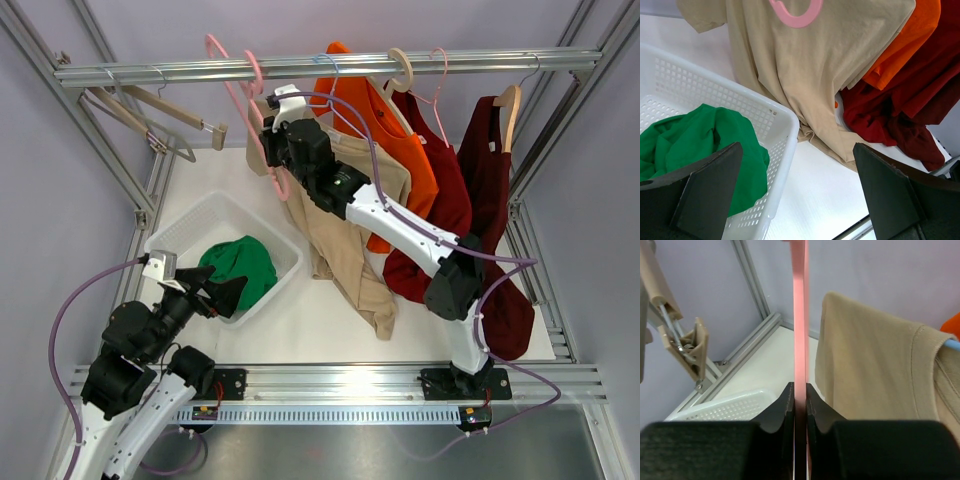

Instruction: Remove the t-shirt from the hanger

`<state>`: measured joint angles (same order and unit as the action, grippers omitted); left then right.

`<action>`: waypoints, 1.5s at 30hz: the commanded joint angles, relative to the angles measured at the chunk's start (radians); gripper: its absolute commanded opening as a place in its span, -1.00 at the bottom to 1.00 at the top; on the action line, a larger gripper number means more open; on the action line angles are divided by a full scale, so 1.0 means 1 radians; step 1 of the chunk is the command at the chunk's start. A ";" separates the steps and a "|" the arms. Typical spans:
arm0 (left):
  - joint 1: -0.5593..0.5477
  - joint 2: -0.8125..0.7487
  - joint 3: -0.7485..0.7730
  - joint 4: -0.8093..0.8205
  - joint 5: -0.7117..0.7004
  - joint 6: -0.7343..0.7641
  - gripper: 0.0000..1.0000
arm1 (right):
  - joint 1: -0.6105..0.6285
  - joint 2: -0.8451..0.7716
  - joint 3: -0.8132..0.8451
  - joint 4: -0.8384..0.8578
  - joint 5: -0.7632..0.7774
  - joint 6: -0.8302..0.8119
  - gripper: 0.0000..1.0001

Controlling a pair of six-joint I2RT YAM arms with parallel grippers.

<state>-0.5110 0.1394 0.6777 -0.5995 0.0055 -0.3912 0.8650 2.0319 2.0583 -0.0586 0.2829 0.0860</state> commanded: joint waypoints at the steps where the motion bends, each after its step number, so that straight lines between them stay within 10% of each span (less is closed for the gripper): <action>1: 0.006 -0.009 -0.007 0.047 0.030 0.012 0.98 | 0.028 -0.004 0.098 -0.032 -0.048 -0.022 -0.74; 38: 0.006 -0.023 -0.007 0.046 0.025 0.011 0.98 | 0.062 0.274 0.517 -0.251 0.006 -0.009 -1.00; 45: 0.006 -0.024 -0.007 0.046 0.027 0.011 0.98 | 0.072 0.200 0.428 -0.254 -0.065 0.034 -0.57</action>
<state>-0.5091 0.1299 0.6765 -0.5961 0.0055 -0.3912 0.9276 2.2894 2.4950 -0.2569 0.2665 0.0937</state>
